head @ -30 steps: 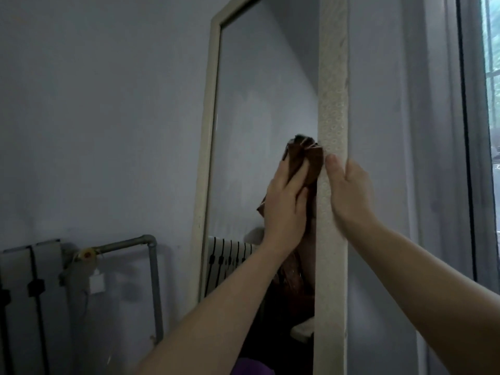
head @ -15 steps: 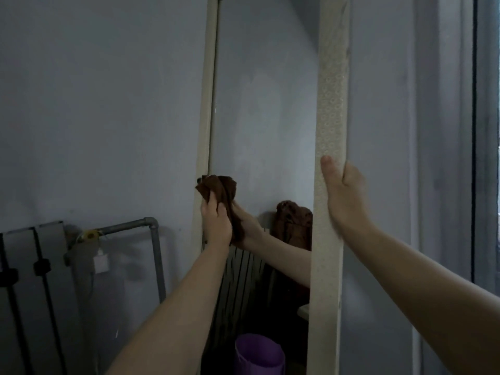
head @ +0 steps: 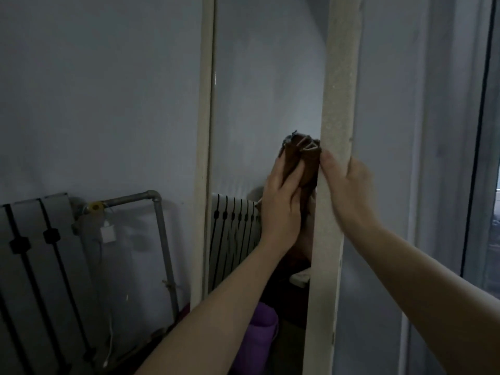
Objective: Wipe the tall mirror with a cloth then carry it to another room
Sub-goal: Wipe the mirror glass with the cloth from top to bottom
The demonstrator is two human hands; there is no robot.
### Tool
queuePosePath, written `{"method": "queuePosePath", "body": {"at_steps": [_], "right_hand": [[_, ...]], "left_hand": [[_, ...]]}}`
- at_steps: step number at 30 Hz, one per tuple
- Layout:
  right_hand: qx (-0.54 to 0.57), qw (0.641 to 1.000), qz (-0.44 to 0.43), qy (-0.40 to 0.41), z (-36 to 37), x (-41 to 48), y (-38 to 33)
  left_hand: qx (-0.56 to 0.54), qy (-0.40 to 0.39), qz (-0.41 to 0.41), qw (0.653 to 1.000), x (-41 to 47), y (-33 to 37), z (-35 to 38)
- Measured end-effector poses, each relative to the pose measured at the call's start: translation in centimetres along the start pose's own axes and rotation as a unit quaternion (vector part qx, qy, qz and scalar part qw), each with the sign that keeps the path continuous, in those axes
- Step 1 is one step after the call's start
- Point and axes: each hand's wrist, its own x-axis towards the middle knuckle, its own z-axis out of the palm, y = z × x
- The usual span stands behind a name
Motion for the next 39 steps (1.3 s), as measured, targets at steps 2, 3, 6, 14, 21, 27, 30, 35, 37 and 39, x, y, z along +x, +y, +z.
{"method": "queuePosePath", "body": {"at_steps": [2,3,6,14,21,27,30,35,37,39], "right_hand": [[-0.011,1.000,0.001,0.013,0.0,-0.1,-0.1],[-0.015,1.000,0.005,0.016,0.1,0.0,-0.1],[-0.010,1.000,0.012,0.017,0.2,0.2,0.0],[0.002,1.000,0.018,0.015,0.6,0.1,0.2],[-0.005,1.000,0.028,0.006,0.2,-1.5,0.8],[-0.058,0.998,-0.002,0.036,-0.1,-2.8,1.3],[-0.041,0.999,0.008,0.033,0.0,-2.8,1.5],[-0.009,0.999,0.011,0.031,0.4,-3.0,1.6],[-0.002,1.000,0.013,0.016,0.4,-3.1,1.5],[0.003,1.000,0.021,0.012,0.3,-3.5,1.9]], "left_hand": [[0.033,0.012,-0.017,0.999,-0.3,-1.6,-1.0],[0.039,0.023,-0.040,0.998,-0.3,-2.6,-1.8],[0.040,0.055,-0.134,0.989,-0.2,-6.2,-4.6],[0.046,0.159,-0.324,0.932,-3.4,-9.8,-6.2],[0.009,0.052,-0.131,0.990,-6.1,-0.1,0.6],[0.007,-0.002,-0.052,0.999,-8.1,-0.6,0.8],[0.038,0.036,-0.107,0.993,-7.7,-3.8,-1.3],[0.073,0.107,-0.270,0.954,-8.2,-10.8,-6.2],[0.067,0.127,-0.324,0.935,-9.0,-12.0,-7.0],[0.036,0.142,-0.355,0.923,-9.5,-11.8,-6.5]]}}
